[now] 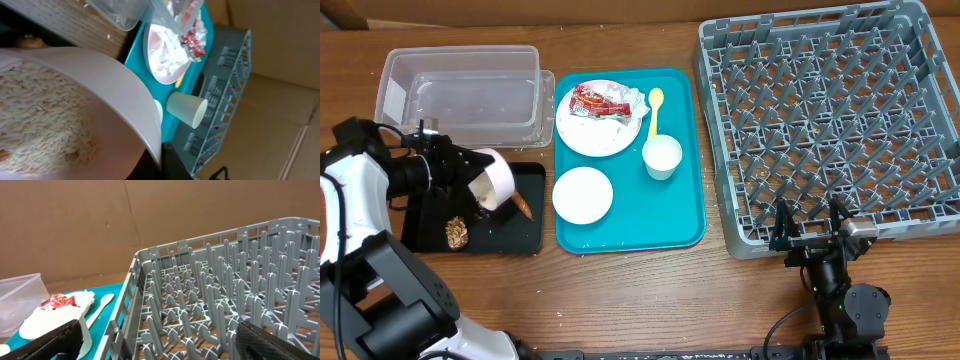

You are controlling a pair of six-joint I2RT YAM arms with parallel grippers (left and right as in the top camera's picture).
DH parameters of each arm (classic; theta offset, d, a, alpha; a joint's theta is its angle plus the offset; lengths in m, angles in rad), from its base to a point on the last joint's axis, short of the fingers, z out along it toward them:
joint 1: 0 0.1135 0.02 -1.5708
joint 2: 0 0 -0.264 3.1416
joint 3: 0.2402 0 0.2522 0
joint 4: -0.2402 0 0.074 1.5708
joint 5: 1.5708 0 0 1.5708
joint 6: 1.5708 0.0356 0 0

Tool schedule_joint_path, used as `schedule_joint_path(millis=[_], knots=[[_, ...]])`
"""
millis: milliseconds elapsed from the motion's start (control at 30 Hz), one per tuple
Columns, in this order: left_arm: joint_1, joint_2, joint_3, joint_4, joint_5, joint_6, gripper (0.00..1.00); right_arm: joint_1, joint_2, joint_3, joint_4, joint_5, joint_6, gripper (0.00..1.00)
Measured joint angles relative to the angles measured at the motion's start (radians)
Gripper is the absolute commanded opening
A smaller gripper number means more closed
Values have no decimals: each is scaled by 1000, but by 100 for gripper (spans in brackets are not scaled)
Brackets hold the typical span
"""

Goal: Sort waste into correct bins and load items into the dishwasher
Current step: 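Tilt the pink plate to pour the rice onto the black tray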

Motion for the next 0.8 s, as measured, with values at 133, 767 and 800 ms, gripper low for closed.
schedule_joint_path(millis=[133,767,800], knots=[[28,0,-3,1,36,7,4,0,0,0,0,0,0,100],[78,0,-84,25,196,49,4,0,0,0,0,0,0,100],[78,0,-84,26,201,49,4,0,0,0,0,0,0,100]])
